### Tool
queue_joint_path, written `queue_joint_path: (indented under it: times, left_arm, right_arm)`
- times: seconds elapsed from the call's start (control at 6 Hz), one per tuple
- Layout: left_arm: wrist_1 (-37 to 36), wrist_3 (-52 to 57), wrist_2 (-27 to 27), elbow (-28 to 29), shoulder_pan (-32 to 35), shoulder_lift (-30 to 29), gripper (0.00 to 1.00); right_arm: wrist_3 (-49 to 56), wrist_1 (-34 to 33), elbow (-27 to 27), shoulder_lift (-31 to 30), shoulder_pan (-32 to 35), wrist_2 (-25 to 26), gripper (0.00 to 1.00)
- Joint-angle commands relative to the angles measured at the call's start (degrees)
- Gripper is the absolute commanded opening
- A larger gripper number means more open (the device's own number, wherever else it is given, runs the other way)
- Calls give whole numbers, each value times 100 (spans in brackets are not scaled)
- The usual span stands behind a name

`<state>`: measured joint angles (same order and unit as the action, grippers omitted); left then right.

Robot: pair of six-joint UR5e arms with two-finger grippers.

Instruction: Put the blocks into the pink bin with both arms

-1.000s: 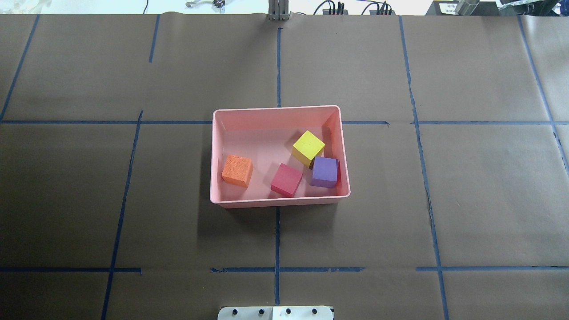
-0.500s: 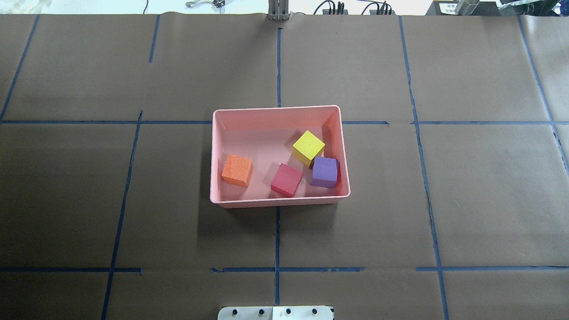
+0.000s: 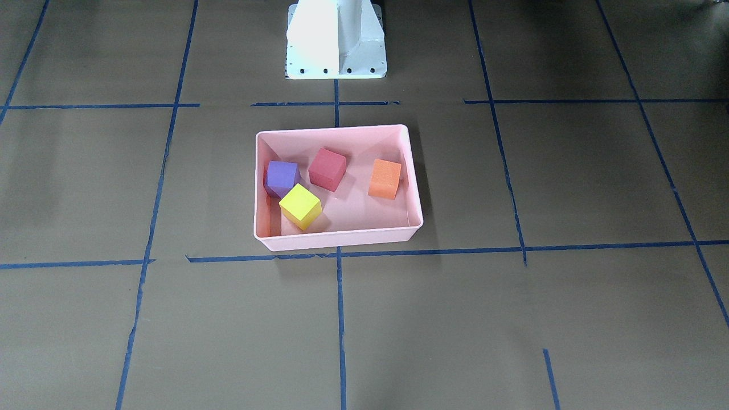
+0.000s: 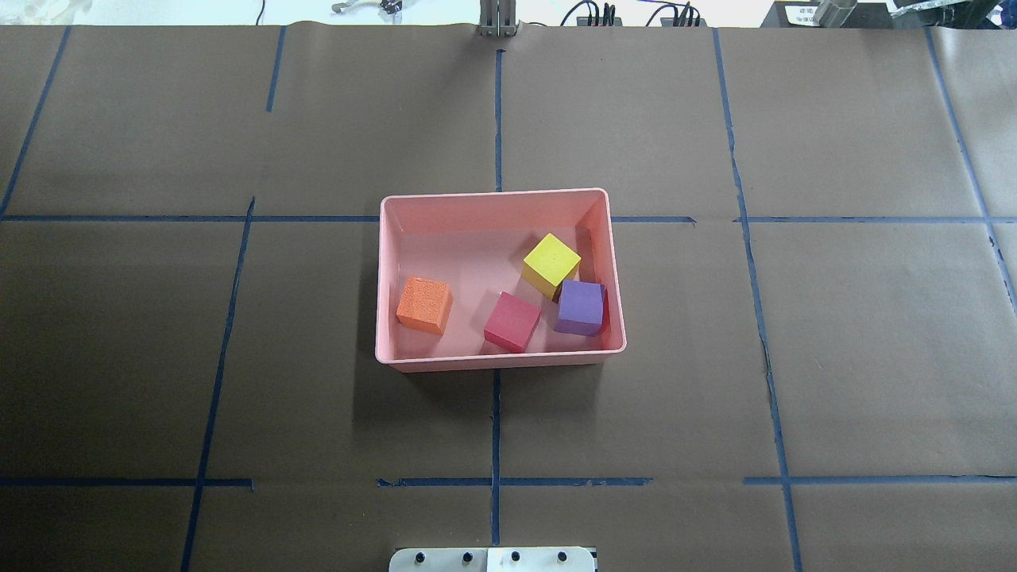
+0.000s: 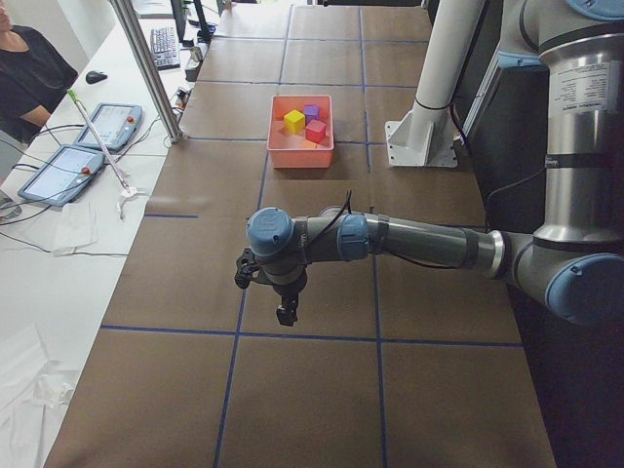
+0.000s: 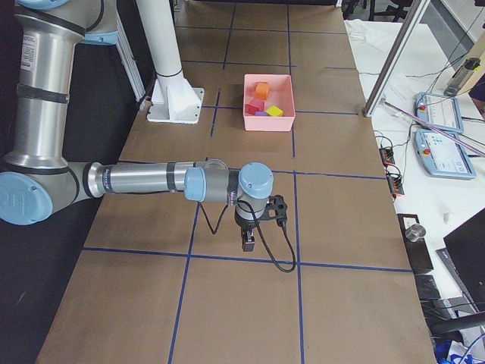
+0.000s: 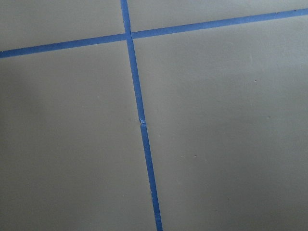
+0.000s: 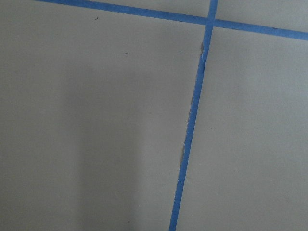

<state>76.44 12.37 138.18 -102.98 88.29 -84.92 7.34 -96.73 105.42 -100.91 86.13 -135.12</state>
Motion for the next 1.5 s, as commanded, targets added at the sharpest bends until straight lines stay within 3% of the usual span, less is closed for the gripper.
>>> queue_joint_path:
  times: [0.0,1.33]
  left_arm:
    - [-6,19,7,-11,4,2,100]
    - [3,11,-37,243,21,72,100]
  right_arm:
    - [-13,23,-12,-33,9,47,100]
    - [-74,49,-135,1,9,-5,100]
